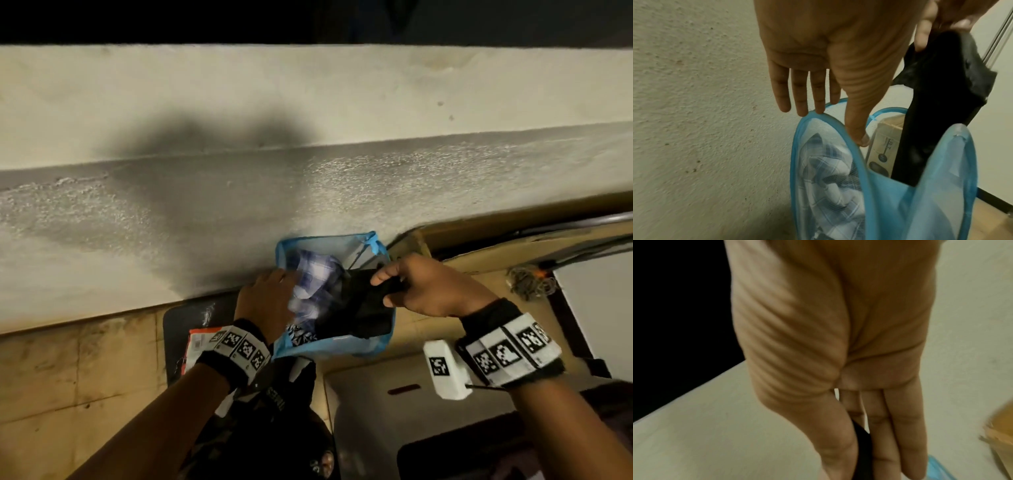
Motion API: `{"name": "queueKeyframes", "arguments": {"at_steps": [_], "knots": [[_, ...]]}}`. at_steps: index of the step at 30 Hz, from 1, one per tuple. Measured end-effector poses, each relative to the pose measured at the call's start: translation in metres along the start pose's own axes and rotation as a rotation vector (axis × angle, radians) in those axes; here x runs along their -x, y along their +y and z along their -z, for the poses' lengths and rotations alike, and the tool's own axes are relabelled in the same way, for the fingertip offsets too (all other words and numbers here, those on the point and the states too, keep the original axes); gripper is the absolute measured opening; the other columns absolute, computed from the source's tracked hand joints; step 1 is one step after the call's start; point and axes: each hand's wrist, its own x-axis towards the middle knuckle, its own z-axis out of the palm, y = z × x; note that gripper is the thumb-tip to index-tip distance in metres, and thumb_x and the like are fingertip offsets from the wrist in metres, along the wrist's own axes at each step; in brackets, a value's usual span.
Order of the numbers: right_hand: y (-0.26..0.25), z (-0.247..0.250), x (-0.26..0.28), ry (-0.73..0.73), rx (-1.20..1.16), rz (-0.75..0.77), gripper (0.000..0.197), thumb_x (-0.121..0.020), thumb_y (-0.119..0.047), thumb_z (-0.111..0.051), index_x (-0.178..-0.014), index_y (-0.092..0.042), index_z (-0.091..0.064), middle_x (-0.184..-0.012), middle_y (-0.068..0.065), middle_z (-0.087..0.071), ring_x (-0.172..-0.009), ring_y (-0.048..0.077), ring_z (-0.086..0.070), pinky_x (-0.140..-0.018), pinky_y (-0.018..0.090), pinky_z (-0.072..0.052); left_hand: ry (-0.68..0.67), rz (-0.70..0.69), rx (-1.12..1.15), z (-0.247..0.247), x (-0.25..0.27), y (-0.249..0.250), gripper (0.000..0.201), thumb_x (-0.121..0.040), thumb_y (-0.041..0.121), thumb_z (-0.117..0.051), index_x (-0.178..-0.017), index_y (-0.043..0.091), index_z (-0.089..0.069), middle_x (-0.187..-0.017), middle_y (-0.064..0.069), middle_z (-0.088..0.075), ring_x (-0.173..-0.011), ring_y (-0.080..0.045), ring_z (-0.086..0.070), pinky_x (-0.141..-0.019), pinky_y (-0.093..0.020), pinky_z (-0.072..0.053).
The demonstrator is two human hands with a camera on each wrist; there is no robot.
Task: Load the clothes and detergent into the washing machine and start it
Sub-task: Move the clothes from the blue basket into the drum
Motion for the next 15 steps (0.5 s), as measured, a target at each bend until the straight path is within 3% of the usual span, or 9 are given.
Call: {"name": "queueKeyframes", "arguments": {"at_steps": [3,6,9,12,15], "knots": [[-0.014,0.014,0.031,0.103,-0.003,0.035,0.035,-0.087,-0.008,-0.075,-0.118,-0.024,-0.073,-0.123,-0.011,-0.069,-0.118,0.002,-0.059,-0.098,0.018,-0.047,-0.049,0.050,0.159,0.001,0.002,0.001,0.074,-0.081,0.028,-0.075,-0.144,0.028,-0.037,-0.141,0.000,-0.048,-0.124,-0.024,-0.052,-0.100,-0.040,-0.048],[-0.024,0.029,0.059,0.230,-0.056,0.069,0.035,-0.088,-0.001,-0.070,-0.115,-0.024,-0.073,-0.117,-0.012,-0.071,-0.116,0.001,-0.062,-0.096,0.018,-0.050,-0.092,0.068,0.204,0.001,0.003,0.003,0.077,-0.079,0.021,-0.077,-0.145,0.021,-0.037,-0.138,-0.004,-0.045,-0.122,-0.028,-0.053,-0.099,-0.041,-0.047],[-0.037,0.049,0.084,0.415,-0.117,0.151,0.042,-0.084,0.005,-0.068,-0.112,-0.026,-0.074,-0.109,-0.014,-0.073,-0.109,-0.002,-0.065,-0.095,0.027,-0.055,-0.111,0.050,0.188,-0.001,0.001,0.005,0.075,-0.076,0.020,-0.081,-0.140,0.019,-0.042,-0.134,-0.003,-0.045,-0.118,-0.029,-0.055,-0.097,-0.042,-0.049],[-0.056,0.068,0.111,0.575,-0.169,0.251,0.042,-0.085,0.005,-0.068,-0.112,-0.028,-0.074,-0.108,-0.017,-0.072,-0.108,-0.005,-0.064,-0.095,0.024,-0.053,-0.124,0.035,0.147,-0.001,-0.002,0.008,0.076,-0.077,0.026,-0.080,-0.141,0.021,-0.041,-0.134,-0.005,-0.048,-0.119,-0.029,-0.054,-0.097,-0.041,-0.048],[-0.076,0.083,0.136,0.703,-0.257,0.362,0.038,-0.089,0.001,-0.068,-0.115,-0.026,-0.073,-0.110,-0.015,-0.072,-0.110,-0.001,-0.065,-0.097,0.028,-0.054,-0.087,0.059,-0.019,0.004,-0.004,0.021,0.079,-0.078,0.048,-0.074,-0.144,0.024,-0.036,-0.144,-0.004,-0.045,-0.129,-0.028,-0.047,-0.104,-0.042,-0.042]]}}
